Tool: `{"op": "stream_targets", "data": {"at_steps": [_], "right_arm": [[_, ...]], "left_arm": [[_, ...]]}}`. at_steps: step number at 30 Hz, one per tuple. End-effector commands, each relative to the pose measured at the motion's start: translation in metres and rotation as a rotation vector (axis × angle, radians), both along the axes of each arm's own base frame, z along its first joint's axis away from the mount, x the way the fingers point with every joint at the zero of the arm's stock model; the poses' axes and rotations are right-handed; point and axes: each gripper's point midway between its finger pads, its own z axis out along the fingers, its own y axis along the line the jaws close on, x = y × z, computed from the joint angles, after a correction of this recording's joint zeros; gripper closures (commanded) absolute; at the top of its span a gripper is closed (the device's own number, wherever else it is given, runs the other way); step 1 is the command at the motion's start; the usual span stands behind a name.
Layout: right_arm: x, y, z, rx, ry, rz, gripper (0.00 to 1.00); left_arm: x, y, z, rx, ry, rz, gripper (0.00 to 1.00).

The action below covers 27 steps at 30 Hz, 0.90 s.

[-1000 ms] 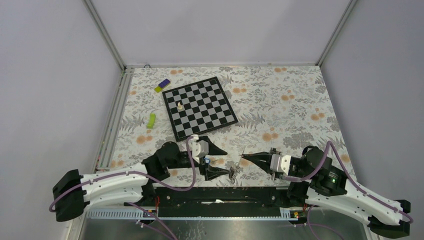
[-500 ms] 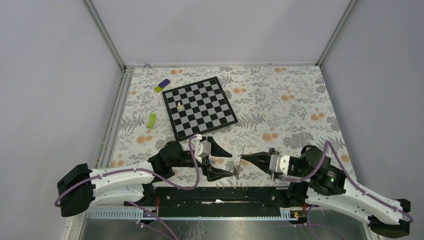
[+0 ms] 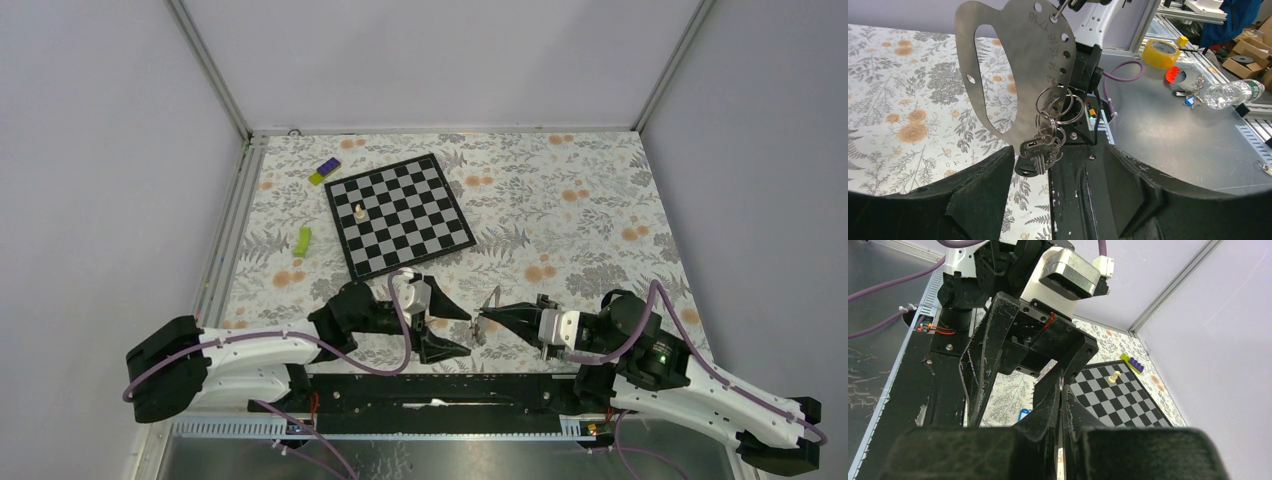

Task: Remove the keys from the keyring

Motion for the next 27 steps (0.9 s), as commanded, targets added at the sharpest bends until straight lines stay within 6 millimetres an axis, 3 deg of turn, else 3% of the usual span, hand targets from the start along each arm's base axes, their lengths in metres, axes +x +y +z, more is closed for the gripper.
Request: {"op": "stream_targets", "data": {"at_steps": [1,9,22,27], "right_arm": [[-0.001,0.0,0.028,0.082,-0.054,0.007,1.0],[-0.001,0.0,0.026,0.08,-0.05,0.006,1.0],[0.001,-0.003,0.025,0.088,-0.051,-0.011,1.0],[0.001,-0.003,0.024,0.088,-0.049,-0.011,1.0]], "left_arm": [[-0.008,-0.006,0.036,-0.116,-0.046,-0.063,0.3],[-0.007,-0.009,0.032,-0.106,-0.044,-0.065,0.32],[-0.009,-0.01,0.026,-0.074,-0.039,-0.08,0.55],[-0.008,-0.012,0.026,-0.071,-0.038,-0.082,0.54]]}}
